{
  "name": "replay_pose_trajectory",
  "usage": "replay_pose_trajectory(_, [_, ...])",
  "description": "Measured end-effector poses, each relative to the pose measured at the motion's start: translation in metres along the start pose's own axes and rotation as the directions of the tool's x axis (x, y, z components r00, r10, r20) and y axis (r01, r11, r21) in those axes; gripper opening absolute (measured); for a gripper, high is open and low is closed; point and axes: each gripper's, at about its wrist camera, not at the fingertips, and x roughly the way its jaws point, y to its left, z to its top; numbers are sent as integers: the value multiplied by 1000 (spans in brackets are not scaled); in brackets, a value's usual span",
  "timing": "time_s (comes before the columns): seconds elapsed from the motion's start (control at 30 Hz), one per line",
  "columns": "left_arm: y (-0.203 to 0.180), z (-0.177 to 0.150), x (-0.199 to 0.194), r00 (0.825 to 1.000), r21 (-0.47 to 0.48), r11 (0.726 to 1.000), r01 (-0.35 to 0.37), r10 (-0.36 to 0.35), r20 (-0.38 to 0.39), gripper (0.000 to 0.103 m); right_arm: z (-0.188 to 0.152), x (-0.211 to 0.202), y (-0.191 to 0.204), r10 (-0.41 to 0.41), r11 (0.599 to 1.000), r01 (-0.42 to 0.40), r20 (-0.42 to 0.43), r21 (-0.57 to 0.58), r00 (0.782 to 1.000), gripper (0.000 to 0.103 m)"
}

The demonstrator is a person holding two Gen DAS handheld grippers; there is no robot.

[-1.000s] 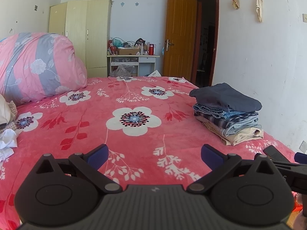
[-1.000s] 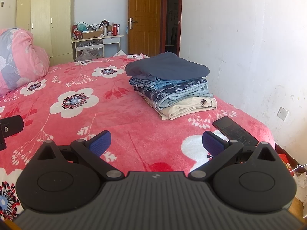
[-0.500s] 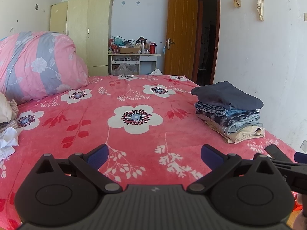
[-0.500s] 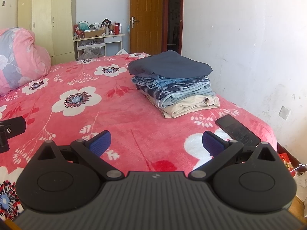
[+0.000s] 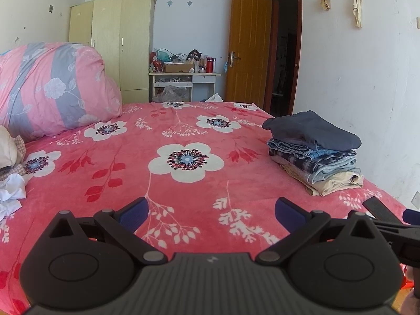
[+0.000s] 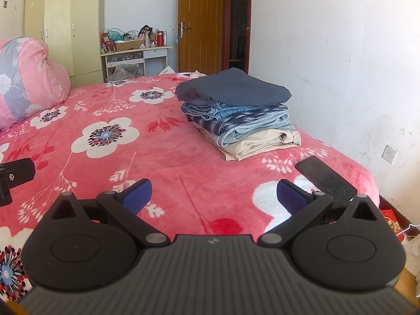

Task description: Fold clothes

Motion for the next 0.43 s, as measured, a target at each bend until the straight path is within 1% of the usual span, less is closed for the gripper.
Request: replay_pose_trajectory(0.43, [0, -1, -3, 1000, 1, 1000, 0, 0, 1, 103, 0, -1, -3, 1, 1000, -1, 3, 3, 1000, 102])
